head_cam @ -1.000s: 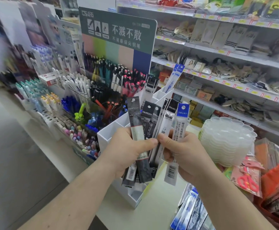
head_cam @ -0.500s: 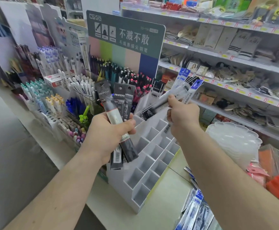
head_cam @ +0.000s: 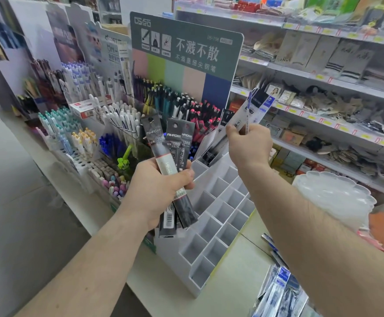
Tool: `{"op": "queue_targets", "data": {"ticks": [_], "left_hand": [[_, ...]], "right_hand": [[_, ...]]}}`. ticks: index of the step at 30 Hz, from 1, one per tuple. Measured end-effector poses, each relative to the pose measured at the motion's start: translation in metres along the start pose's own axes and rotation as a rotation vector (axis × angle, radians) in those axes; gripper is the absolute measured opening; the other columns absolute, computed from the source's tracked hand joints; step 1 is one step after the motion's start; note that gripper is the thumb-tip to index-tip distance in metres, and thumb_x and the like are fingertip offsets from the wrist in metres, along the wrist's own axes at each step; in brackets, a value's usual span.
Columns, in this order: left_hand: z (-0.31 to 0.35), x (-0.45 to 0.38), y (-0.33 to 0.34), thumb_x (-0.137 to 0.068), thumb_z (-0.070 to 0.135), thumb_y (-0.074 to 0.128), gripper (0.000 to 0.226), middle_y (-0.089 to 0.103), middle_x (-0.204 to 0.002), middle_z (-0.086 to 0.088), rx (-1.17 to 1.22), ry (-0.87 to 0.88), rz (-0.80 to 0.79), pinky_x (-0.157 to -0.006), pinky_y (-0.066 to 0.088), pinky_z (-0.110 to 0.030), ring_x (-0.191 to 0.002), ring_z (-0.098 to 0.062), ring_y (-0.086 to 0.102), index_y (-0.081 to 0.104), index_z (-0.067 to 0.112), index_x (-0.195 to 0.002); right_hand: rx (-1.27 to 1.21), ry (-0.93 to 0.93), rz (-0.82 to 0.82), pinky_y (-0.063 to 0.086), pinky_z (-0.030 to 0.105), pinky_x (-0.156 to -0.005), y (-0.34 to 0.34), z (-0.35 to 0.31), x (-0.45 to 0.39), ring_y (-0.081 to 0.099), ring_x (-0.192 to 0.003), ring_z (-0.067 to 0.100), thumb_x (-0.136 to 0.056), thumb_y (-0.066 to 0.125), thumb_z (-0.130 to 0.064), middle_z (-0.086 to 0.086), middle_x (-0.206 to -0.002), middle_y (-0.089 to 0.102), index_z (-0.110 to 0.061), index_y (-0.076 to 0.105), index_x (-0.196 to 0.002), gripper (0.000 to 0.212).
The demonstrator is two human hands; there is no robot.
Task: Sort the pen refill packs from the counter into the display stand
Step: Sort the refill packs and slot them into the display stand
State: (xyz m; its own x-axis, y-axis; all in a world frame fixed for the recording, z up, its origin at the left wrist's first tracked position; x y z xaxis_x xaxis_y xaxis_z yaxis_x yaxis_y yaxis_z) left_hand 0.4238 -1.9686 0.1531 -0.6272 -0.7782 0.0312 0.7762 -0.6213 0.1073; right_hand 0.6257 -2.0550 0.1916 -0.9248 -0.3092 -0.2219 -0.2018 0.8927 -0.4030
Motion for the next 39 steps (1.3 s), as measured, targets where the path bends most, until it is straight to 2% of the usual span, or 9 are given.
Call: {"op": "queue_targets", "data": {"ticks": [9, 20, 23, 26, 28, 30, 33, 37, 39], "left_hand": [[-0.003, 0.0, 0.003, -0.083, -0.001, 0.073, 0.014, 0.07, -0.066, -0.002, -0.014, -0.003, 0.0, -0.07, 0.056, -0.034, -0.062, -0.016, 0.068, 0.072, 0.013, -0.081], [-0.003, 0.002, 0.014, -0.084, -0.001, 0.072, 0.012, 0.07, -0.066, 0.0, 0.002, -0.01, -0.047, -0.067, 0.055, -0.028, -0.062, -0.014, 0.068, 0.072, 0.011, -0.085], [-0.002, 0.002, 0.018, -0.084, -0.002, 0.072, 0.014, 0.07, -0.066, -0.001, 0.009, 0.0, -0.063, -0.066, 0.055, -0.028, -0.062, -0.014, 0.067, 0.072, 0.011, -0.083], [-0.001, 0.002, 0.022, -0.084, -0.004, 0.071, 0.016, 0.071, -0.068, 0.001, 0.02, 0.011, -0.075, -0.063, 0.054, -0.026, -0.062, -0.014, 0.067, 0.072, 0.012, -0.082], [-0.001, 0.002, 0.025, -0.083, -0.005, 0.071, 0.017, 0.071, -0.069, 0.001, 0.029, 0.016, -0.085, -0.062, 0.054, -0.025, -0.062, -0.014, 0.066, 0.072, 0.012, -0.082], [-0.001, 0.002, 0.03, -0.084, -0.005, 0.07, 0.017, 0.071, -0.07, 0.001, 0.023, 0.019, -0.102, -0.062, 0.054, -0.025, -0.062, -0.014, 0.066, 0.072, 0.012, -0.082], [-0.002, 0.004, 0.042, -0.085, -0.005, 0.069, 0.018, 0.071, -0.071, 0.001, 0.015, 0.031, -0.135, -0.06, 0.054, -0.023, -0.061, -0.014, 0.066, 0.072, 0.013, -0.082], [-0.006, 0.007, 0.061, -0.088, 0.0, 0.069, 0.015, 0.072, -0.074, 0.003, -0.026, 0.023, -0.216, -0.071, 0.057, -0.033, -0.064, -0.014, 0.067, 0.072, 0.015, -0.088], [-0.008, 0.009, 0.072, -0.09, 0.003, 0.068, 0.015, 0.072, -0.076, 0.004, -0.034, 0.0, -0.276, -0.07, 0.057, -0.032, -0.065, -0.014, 0.069, 0.072, 0.016, -0.097]], "right_hand": [[0.123, -0.072, -0.079, 0.031, 0.029, -0.049, 0.009, 0.001, 0.009, 0.04, -0.048, 0.014, -0.09, 0.066, -0.026, -0.003, -0.051, 0.045, -0.017, 0.044, -0.053, 0.045], [0.224, -0.015, -0.273, 0.038, 0.028, -0.054, 0.033, 0.02, 0.012, 0.048, -0.054, 0.02, -0.088, 0.071, -0.026, 0.001, -0.055, 0.052, -0.015, 0.056, -0.059, 0.034], [0.217, -0.014, -0.3, 0.046, 0.035, -0.058, 0.032, 0.02, 0.013, 0.052, -0.057, 0.022, -0.085, 0.075, -0.035, 0.004, -0.06, 0.058, -0.009, 0.064, -0.067, 0.034], [0.187, -0.045, -0.28, 0.038, 0.033, -0.054, 0.017, 0.016, 0.017, 0.041, -0.05, 0.019, -0.082, 0.072, -0.055, 0.006, -0.055, 0.047, -0.012, 0.052, -0.057, 0.053], [-0.05, 0.11, -0.324, 0.031, 0.031, -0.054, 0.004, 0.024, 0.02, 0.034, -0.049, 0.016, -0.086, 0.061, -0.065, 0.004, -0.058, 0.044, -0.012, 0.053, -0.064, 0.058], [-0.382, 0.42, -0.487, 0.029, 0.027, -0.051, -0.001, 0.039, 0.033, 0.038, -0.051, 0.015, -0.091, 0.043, -0.071, 0.005, -0.064, 0.051, -0.006, 0.065, -0.089, 0.069], [-0.703, 0.61, -0.612, 0.026, 0.027, -0.053, -0.01, 0.049, 0.051, 0.041, -0.053, 0.018, -0.097, 0.026, -0.053, 0.009, -0.068, 0.055, 0.0, 0.064, -0.109, 0.066], [-0.795, 0.607, -0.585, 0.031, 0.028, -0.058, -0.026, 0.055, 0.071, 0.042, -0.06, 0.017, -0.085, 0.042, -0.014, 0.006, -0.068, 0.054, -0.001, 0.063, -0.108, 0.033], [-0.775, 0.564, -0.511, 0.039, 0.027, -0.058, -0.038, 0.059, 0.075, 0.046, -0.062, 0.016, -0.089, 0.045, 0.0, 0.006, -0.071, 0.052, -0.003, 0.065, -0.106, 0.026]]}}
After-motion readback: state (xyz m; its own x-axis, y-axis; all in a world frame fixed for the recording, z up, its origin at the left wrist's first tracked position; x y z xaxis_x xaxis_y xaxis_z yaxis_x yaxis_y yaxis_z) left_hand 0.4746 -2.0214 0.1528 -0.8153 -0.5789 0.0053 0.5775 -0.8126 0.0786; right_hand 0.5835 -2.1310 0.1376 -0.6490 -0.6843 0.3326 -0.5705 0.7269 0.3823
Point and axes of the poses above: each hand's wrist, its own x-axis away from the middle knuckle, its own y-axis out of the palm, z = x × y, the point moved 7 cm from there along -x, towards the middle knuckle
